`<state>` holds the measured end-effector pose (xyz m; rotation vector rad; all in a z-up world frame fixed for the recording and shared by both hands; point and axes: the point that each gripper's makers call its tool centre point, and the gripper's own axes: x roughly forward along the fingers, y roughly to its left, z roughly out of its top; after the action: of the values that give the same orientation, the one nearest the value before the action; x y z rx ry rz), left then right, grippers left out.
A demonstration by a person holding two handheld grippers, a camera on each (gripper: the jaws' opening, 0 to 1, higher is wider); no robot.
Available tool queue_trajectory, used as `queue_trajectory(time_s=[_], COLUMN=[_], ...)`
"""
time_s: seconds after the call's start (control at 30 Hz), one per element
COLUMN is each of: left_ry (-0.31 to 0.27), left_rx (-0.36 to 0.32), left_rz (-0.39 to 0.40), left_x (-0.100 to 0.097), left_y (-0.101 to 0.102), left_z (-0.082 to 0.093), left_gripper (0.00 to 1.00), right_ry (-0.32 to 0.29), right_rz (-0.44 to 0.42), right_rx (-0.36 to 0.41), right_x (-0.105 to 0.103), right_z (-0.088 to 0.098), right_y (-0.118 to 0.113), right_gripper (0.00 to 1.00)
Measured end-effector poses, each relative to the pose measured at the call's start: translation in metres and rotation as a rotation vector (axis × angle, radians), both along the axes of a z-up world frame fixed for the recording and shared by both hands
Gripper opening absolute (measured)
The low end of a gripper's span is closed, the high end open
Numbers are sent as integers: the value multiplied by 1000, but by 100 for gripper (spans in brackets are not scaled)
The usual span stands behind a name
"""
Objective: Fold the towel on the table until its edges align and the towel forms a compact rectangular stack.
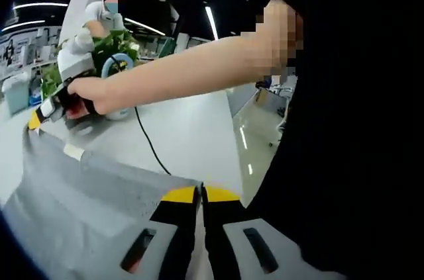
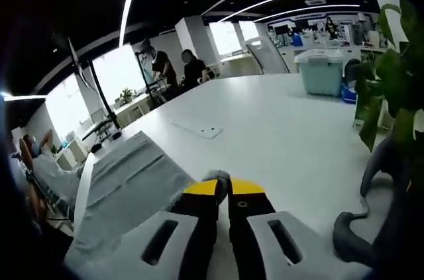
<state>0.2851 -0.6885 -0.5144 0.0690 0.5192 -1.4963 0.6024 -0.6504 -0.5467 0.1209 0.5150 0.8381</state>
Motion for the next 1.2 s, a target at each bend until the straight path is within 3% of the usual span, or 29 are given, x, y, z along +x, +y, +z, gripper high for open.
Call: queue_trajectory(time_s=[0.1, 0.23, 0.27, 0.33, 0.4, 0.53, 0.87, 1.03, 1.2], left_ry=[5, -9, -25, -109, -115, -114, -30, -82, -118], left_rx=[-43, -61, -55, -19, 21, 37, -165, -197, -151], left_rz=[11, 26, 34, 71, 82, 115, 347, 368, 390], left_x=[-5, -11, -12, -6, -7, -6, -8, -16, -27], left_y=[-1, 0, 1, 8, 15, 31, 71, 81, 86], left_z=[15, 23, 23, 19, 14, 17, 47, 62, 59], left_gripper=[2, 2, 2, 3, 2, 2, 2, 2, 2], right_ry=[-3, -32, -42, -60, -28, -4, 27, 4, -12], right_rz=[-25, -38, -43, -60, -67, -81, -104, -66, -16], right_rx=[43, 54, 52, 46, 58, 97, 75, 102, 121], right_x=[-4, -9, -9, -7, -7, -7, -17, -24, -33], right_z=[15, 31, 35, 39, 39, 44, 60, 82, 100], right_y=[-4, -7, -8, -11, -13, -13, 4, 18, 39], right_gripper=[1, 1, 1, 1, 1, 1, 1, 1, 1])
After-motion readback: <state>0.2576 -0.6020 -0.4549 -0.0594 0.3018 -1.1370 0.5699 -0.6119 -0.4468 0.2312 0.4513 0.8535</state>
